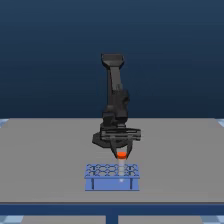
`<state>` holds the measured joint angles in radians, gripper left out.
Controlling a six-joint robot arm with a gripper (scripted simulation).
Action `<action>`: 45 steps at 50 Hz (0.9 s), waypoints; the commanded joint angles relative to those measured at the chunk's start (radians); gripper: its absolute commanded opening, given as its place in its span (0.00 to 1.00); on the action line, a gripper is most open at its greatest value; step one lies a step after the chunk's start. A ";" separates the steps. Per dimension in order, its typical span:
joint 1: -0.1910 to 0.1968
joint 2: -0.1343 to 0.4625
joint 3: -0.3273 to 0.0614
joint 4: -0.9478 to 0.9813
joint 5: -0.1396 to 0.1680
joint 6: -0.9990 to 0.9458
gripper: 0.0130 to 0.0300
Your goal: Pick up the centrifuge tube on the rack
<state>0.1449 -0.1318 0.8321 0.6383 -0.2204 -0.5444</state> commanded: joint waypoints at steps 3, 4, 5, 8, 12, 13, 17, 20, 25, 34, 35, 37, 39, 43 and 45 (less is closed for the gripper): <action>0.000 -0.018 -0.011 0.089 0.031 -0.101 0.00; 0.000 -0.018 -0.011 0.089 0.031 -0.101 0.00; 0.000 -0.018 -0.011 0.089 0.031 -0.101 0.00; 0.000 -0.028 -0.018 0.154 0.044 -0.167 0.00; 0.000 -0.033 -0.022 0.189 0.049 -0.202 0.00; 0.000 -0.038 -0.025 0.226 0.055 -0.240 0.00; 0.000 -0.043 -0.029 0.265 0.060 -0.280 0.00; 0.000 -0.047 -0.032 0.305 0.065 -0.320 0.00; 0.000 -0.056 -0.038 0.384 0.073 -0.400 0.00; 0.000 -0.069 -0.050 0.542 0.085 -0.560 0.00; 0.000 -0.069 -0.050 0.542 0.085 -0.560 0.00; 0.000 -0.073 -0.052 0.582 0.087 -0.600 0.00; 0.000 -0.076 -0.055 0.621 0.089 -0.640 0.00; 0.000 -0.081 -0.060 0.701 0.091 -0.720 0.00; 0.000 -0.081 -0.060 0.701 0.091 -0.720 0.00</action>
<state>0.1448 -0.2104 0.7748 1.2999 -0.1341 -1.2024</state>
